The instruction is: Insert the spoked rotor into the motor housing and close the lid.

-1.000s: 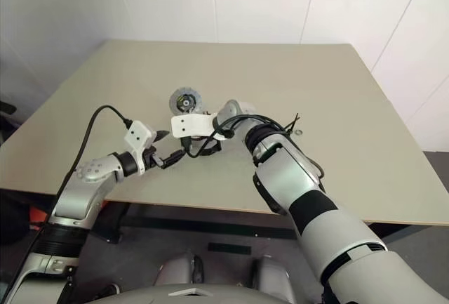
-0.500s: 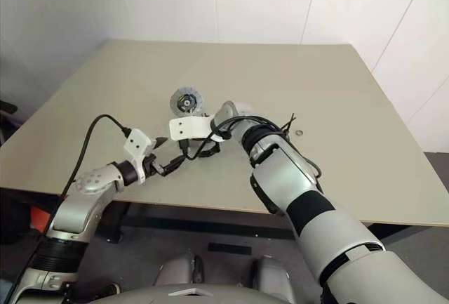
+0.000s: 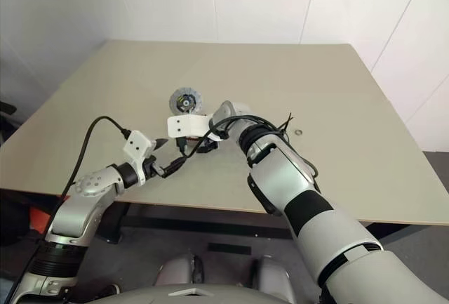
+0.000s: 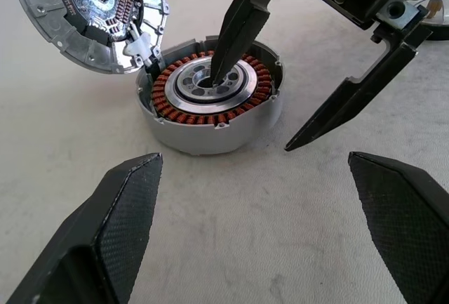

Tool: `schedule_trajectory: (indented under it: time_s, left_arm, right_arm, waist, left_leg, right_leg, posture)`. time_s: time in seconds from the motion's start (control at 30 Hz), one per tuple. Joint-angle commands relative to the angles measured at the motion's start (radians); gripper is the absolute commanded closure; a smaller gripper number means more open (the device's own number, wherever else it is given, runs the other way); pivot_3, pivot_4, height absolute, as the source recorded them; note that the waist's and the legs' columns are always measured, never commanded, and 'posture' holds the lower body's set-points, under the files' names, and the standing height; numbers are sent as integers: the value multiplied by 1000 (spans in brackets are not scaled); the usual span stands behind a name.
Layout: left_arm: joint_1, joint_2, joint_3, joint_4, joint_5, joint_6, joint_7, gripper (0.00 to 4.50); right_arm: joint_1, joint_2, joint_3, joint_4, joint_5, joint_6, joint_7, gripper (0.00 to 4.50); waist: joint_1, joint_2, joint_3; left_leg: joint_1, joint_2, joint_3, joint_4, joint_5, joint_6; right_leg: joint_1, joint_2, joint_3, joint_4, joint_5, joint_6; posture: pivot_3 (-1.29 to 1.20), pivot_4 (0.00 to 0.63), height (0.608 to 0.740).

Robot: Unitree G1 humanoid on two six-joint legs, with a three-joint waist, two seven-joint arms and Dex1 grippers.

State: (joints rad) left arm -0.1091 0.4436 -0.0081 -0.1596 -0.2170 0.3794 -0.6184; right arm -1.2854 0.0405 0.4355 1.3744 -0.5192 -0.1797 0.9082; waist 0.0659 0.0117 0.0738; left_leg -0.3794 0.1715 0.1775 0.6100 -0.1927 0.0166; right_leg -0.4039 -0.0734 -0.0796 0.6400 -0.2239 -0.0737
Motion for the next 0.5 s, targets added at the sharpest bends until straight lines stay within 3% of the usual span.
schedule_trajectory:
  time_s: [0.03,0.27,0.43,0.5]
  left_arm:
    - [-14,-7,-5,-35,-10,-1,3,0]
    - [-14,-21,-25,-41,-6,2,4,0]
    - [-16,-19,-25,-39,-7,2,3,0]
    - [-18,-15,-21,-37,-8,3,3,0]
  right_arm:
    - [-32,1,-17,-6,10,0,-18,933]
    - [-38,17,-61,-7,45,22,-89,933]
    - [-41,24,-71,-6,40,32,-111,2369]
    - [-39,23,-67,-5,34,32,-109,2369]
  waist:
    - [0,0,0]
    - [0,0,0]
    - [0,0,0]
    - [0,0,0]
  left_leg:
    - [0,0,0,0,0,0]
    - [0,0,0,0,0,0]
    - [0,0,0,0,0,0]
    - [0,0,0,0,0,0]
  right_leg:
    - [0,0,0,0,0,0]
    - [0,0,0,0,0,0]
    - [0,0,0,0,0,0]
    - [0,0,0,0,0,0]
  posture:
    - [0,0,740]
    - [0,0,740]
    - [0,0,740]
    - [0,0,740]
